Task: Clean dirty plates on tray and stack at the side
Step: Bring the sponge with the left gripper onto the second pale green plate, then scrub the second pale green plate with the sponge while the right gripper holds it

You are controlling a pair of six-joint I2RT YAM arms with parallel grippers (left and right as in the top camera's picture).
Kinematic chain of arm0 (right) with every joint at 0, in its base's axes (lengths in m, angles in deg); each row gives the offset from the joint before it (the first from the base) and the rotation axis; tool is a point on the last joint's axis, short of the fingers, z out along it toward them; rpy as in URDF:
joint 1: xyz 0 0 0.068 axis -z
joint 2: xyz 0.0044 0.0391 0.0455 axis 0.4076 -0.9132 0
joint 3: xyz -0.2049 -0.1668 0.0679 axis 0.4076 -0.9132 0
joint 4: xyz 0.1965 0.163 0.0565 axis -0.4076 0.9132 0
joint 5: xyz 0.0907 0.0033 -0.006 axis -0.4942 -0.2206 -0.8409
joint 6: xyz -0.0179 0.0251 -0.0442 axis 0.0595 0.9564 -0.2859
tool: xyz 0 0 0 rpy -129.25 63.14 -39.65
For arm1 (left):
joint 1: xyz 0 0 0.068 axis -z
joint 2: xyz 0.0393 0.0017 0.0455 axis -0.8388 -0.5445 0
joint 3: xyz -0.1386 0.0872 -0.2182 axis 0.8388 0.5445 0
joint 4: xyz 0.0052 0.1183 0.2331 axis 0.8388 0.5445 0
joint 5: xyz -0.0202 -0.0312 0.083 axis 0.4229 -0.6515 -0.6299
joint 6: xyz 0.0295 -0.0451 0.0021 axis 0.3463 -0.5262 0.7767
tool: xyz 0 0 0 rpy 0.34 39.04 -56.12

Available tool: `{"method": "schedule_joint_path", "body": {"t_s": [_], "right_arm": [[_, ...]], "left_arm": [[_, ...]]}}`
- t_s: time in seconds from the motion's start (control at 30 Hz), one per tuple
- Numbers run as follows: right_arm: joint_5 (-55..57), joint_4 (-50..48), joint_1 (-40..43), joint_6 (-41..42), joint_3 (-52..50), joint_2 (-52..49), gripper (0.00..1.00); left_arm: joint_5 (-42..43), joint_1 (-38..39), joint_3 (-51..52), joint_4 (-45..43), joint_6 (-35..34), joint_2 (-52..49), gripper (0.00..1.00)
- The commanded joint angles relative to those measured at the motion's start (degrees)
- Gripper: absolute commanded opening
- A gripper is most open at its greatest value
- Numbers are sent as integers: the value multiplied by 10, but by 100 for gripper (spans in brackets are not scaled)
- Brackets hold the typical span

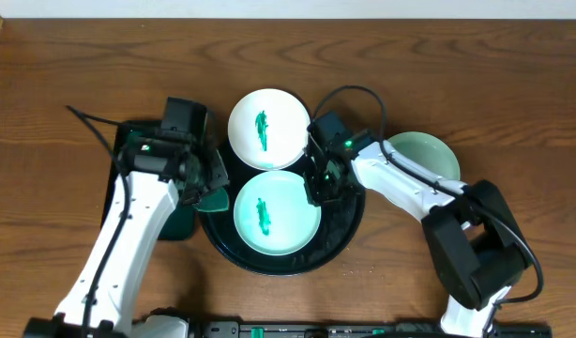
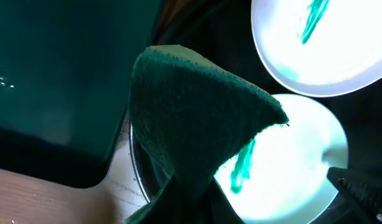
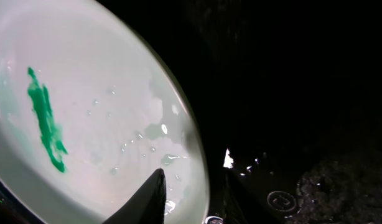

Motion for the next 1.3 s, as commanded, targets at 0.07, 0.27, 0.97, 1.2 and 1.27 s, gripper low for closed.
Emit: {"method": "schedule_joint_path", "body": {"t_s": [0.07, 0.27, 0.97, 1.2, 1.27], "right_arm": [[4, -2, -10, 9, 6, -14, 19], [4, -6, -12, 26, 6, -24, 1], [2, -10, -10, 23, 6, -24, 1], [2, -10, -10, 23, 6, -24, 1], [-2, -12, -10, 23, 6, -24, 1]], "left_arm": [[0, 41, 7, -5, -10, -29, 7], [15, 105, 7, -8, -47, -98, 7], [234, 170, 187, -310, 138, -120, 7], [-89, 158, 186, -201, -171, -120, 7], [-47, 162, 186, -180, -165, -120, 7]]}}
